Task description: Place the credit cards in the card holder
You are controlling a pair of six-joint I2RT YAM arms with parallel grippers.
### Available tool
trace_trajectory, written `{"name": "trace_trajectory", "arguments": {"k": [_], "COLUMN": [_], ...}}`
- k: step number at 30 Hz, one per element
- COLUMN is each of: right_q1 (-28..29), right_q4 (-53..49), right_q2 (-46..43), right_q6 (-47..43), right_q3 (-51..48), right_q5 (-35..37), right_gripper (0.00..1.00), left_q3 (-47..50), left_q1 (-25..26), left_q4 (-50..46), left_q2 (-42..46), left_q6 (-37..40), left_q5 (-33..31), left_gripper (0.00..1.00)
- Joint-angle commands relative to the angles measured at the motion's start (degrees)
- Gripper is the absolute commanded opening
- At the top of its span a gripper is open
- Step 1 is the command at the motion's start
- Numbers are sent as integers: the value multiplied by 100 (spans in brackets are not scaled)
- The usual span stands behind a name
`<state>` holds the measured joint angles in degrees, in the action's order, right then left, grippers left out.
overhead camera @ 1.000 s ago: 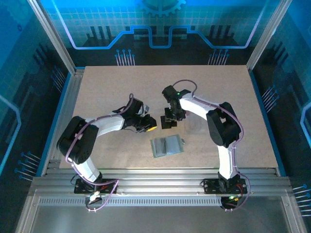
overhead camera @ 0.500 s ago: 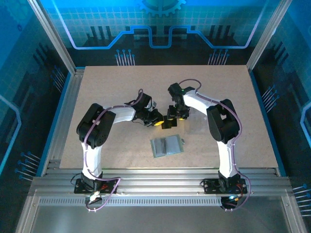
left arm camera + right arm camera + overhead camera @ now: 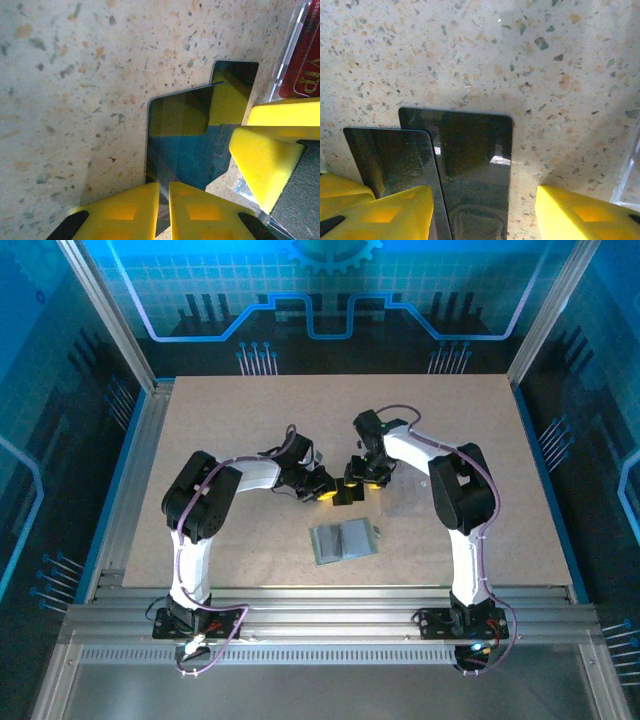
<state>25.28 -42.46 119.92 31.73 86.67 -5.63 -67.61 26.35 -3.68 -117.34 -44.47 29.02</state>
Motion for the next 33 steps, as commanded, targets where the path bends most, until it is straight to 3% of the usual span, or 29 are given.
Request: {"name": "trace_trajectory", "arguments": {"k": [1, 9, 14, 33], "right_q1": [277, 577, 750, 628], "right_q4": [449, 587, 403, 1599], "right_q2": [271, 122, -12, -431], "right_q6": [140, 290, 282, 753], "right_q3": [-308, -532, -527, -964], "right_q5": [-1308, -1444, -1071, -2301], "right_gripper": [57, 57, 56, 55], "left_q3": [265, 301, 328, 716], "left_q1": [-16, -16, -16, -60], "left_q4": [-235, -91, -28, 390], "left_q2": [-327, -408, -417, -443], "left_q6": [95, -7, -57, -205], "left_q5": [-194, -153, -133, -26], "left_gripper": [16, 15, 15, 15]}}
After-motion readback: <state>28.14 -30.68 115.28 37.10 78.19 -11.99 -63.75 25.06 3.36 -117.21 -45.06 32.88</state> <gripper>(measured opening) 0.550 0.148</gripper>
